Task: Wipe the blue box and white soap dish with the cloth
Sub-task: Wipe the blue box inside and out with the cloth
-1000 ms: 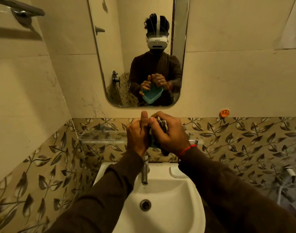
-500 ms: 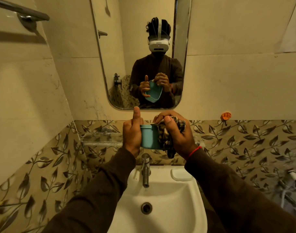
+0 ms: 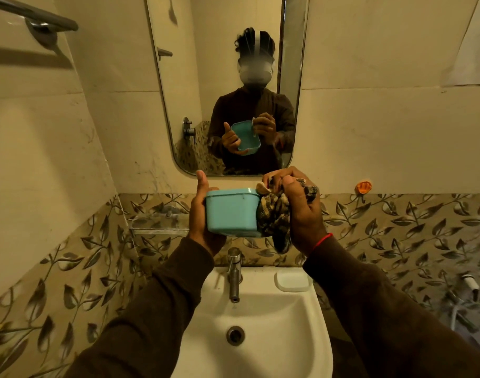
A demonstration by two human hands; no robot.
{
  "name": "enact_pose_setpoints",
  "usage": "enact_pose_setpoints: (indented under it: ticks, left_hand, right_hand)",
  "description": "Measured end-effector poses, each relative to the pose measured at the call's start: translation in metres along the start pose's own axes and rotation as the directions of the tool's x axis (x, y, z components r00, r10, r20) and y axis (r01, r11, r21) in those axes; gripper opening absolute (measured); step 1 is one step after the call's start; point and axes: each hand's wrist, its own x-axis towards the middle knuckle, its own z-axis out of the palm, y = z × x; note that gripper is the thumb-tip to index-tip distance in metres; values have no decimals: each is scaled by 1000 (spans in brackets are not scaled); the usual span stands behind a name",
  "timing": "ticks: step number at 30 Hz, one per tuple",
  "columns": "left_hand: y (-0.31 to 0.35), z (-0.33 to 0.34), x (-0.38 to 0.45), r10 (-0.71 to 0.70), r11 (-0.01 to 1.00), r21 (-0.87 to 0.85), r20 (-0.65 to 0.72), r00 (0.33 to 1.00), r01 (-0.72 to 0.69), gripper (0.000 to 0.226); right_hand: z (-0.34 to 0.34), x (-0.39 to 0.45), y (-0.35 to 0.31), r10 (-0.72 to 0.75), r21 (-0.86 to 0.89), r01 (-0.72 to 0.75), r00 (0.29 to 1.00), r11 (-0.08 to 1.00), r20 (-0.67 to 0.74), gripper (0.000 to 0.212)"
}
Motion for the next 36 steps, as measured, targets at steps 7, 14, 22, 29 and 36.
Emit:
enact_pose_setpoints:
  ticks: [7,14,22,29,36]
  left_hand:
    - [-3,-1,-2,-72,979,-165,281,957,123,81]
    - [-7,-5,4,79,994,83,-160,984,-67,66]
    - [-36,21,-8,370,668,711,-62,927,-220,57]
    - [-29,4,5,681,493,811,-133,720,-316,30]
    - [-3,-11,10,423,823,512,-268,865,-244,23]
  right_hand:
    - [-6,-1,3,13,-209,5,996,978,83,30]
    - [-10,-2,3,-6,-541,78,991,838,134,29]
    - [12,-13,16,-88,-794,148,989,590,119,26]
    - [14,-21,12,-182,-737,338,940,585,288,24]
    - [-7,-15,10,-212,-393,263,963,881,169,25]
